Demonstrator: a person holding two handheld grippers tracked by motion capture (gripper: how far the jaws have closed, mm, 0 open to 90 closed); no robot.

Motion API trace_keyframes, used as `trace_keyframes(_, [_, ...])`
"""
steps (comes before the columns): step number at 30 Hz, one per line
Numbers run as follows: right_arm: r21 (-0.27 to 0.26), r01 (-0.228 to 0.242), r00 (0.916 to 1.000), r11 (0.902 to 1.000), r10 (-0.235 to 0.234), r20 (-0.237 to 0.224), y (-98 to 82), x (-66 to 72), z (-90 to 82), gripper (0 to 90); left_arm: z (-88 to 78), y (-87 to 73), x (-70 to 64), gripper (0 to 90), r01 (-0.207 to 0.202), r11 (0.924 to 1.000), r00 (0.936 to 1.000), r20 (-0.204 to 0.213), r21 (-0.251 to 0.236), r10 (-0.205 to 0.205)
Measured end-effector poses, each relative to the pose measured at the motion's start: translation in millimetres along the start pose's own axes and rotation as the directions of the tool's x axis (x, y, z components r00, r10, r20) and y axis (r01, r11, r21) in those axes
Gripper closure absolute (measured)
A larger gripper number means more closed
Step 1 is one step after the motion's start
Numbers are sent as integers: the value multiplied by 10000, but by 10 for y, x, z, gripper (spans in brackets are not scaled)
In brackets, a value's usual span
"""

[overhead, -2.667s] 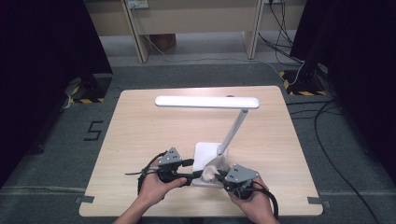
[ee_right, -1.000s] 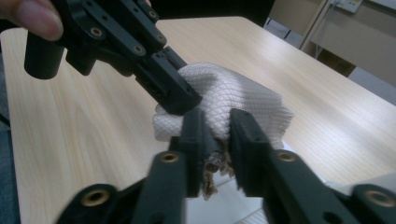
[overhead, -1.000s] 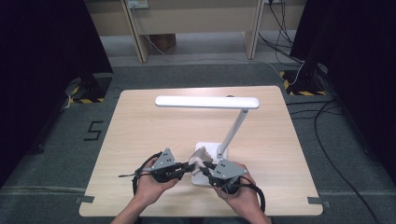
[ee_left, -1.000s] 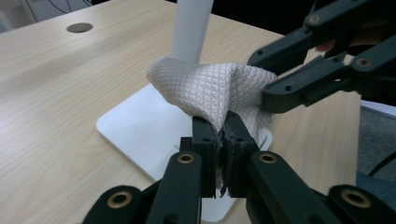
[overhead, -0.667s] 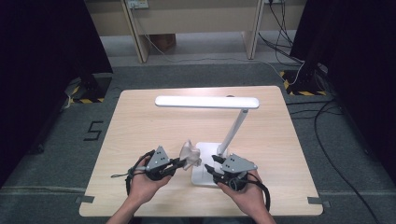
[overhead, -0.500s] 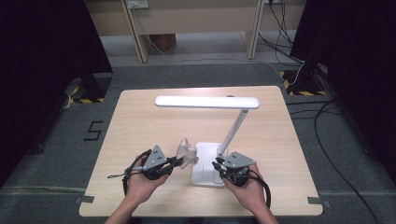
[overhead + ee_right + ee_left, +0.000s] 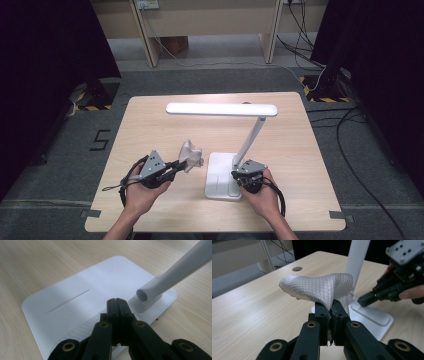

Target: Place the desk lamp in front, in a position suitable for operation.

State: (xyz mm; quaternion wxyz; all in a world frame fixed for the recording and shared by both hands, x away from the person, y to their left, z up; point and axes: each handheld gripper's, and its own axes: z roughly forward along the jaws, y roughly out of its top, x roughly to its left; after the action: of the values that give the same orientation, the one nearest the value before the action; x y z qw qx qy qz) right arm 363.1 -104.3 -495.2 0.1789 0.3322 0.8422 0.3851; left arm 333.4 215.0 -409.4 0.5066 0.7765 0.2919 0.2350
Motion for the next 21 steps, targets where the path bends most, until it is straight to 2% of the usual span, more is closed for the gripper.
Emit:
trace_keyframes(6, [1, -5, 10000, 10000, 5, -11, -7, -14, 22, 900, -108, 136, 116, 855, -248, 9994, 9988, -419, -239, 237])
trace_keyframes(7, [-7, -21, 10000, 10000, 21, -38, -11, -16, 23, 900, -123, 177, 154, 855, -409, 9985, 9977, -549, -370, 388])
trace_keyframes(9, [-25, -93, 9999, 10000, 93, -41, -16, -20, 21, 900, -151, 233, 188, 855, -353, 9984, 9970, -711, -453, 320])
trace_keyframes(10, [-38, -91, 10000, 10000, 91, -10, -17, -14, 21, 900, -169, 271, 216, 855, -448, 9976, 9958, -825, -523, 404])
trace_keyframes(13, [-72, 79, 9999, 9999, -78, 99, -18, 10, 21, 900, -219, 382, 287, 855, -666, 9960, 9919, -1118, -593, 596])
trace_keyframes(21, [-113, 290, 9995, 9995, -291, -98, -19, 81, 14, 890, -268, 583, 382, 854, -1057, 9912, 9855, -1417, -797, 937])
